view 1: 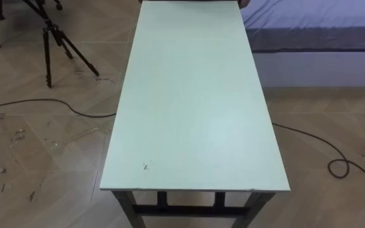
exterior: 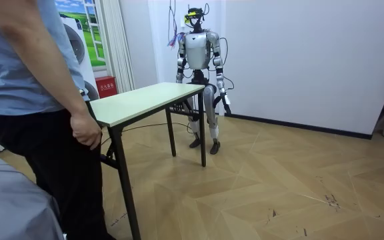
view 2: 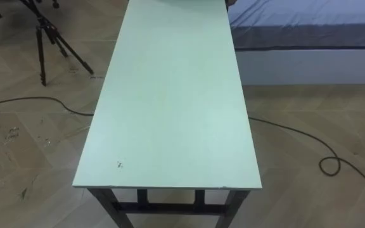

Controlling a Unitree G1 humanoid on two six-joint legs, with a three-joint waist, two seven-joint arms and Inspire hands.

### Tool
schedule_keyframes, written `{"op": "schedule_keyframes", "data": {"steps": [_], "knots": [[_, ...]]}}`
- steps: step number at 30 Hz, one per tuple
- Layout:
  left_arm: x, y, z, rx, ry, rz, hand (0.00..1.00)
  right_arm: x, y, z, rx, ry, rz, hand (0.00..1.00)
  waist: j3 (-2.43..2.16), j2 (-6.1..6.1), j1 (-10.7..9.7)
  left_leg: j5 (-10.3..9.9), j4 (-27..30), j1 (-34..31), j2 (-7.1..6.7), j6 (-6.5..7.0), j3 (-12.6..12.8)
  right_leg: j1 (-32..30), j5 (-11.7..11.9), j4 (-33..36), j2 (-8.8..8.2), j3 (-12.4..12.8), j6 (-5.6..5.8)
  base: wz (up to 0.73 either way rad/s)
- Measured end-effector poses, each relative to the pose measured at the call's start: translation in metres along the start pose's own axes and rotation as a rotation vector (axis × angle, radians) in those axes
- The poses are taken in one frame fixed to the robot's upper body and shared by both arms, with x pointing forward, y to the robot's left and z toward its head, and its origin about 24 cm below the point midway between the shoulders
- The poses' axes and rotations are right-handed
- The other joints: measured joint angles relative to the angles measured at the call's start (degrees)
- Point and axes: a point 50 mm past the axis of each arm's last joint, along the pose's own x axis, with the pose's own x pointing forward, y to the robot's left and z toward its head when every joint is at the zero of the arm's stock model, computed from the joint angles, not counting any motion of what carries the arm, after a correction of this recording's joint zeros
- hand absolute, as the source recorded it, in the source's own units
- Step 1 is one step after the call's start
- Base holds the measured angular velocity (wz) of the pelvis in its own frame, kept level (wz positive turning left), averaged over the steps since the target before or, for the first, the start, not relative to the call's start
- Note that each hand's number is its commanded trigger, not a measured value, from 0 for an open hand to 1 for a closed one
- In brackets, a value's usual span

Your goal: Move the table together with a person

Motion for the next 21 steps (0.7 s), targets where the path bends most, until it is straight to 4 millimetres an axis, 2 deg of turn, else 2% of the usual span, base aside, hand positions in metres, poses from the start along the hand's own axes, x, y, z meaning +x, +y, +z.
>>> {"op": "schedule_keyframes", "data": {"steps": [12,15,19,21], "knots": [[0.0003,-0.0008,0.0024,-0.025,-0.003,-0.003,0.0,0.0002,0.001,0.0012,-0.001,-0.006,0.004,0.0,-0.02,-0.04,0.0,0.0,0.0,-0.19,0.0,0.0,0.02,-0.04,0.0,0.01,0.0,-0.25,0.0,0.0],[0.0001,-0.0018,0.0017,-0.091,0.01,-0.012,0.0,0.0,0.0007,0.0014,0.025,-0.011,0.008,0.0,-0.1,0.07,0.03,0.0,0.02,-0.24,0.0,0.0,0.04,-0.13,0.0,0.0,-0.02,-0.12,0.0,0.0],[0.0002,-0.0021,-0.0005,-0.196,0.033,-0.06,0.0,-0.0003,0.0014,0.0031,0.051,-0.023,0.037,0.0,-0.5,0.64,0.05,0.0,0.04,-0.87,0.0,0.0,0.04,-0.7,0.0,0.14,-0.03,-0.12,0.0,0.0],[0.0,-0.0033,-0.0011,-0.271,0.044,-0.091,0.0,-0.0004,0.0017,0.0036,0.058,-0.027,0.049,0.0,-0.47,0.8,0.04,0.0,0.05,-0.86,0.0,0.0,0.02,-0.69,0.0,0.16,-0.05,-0.1,0.0,0.0]]}}
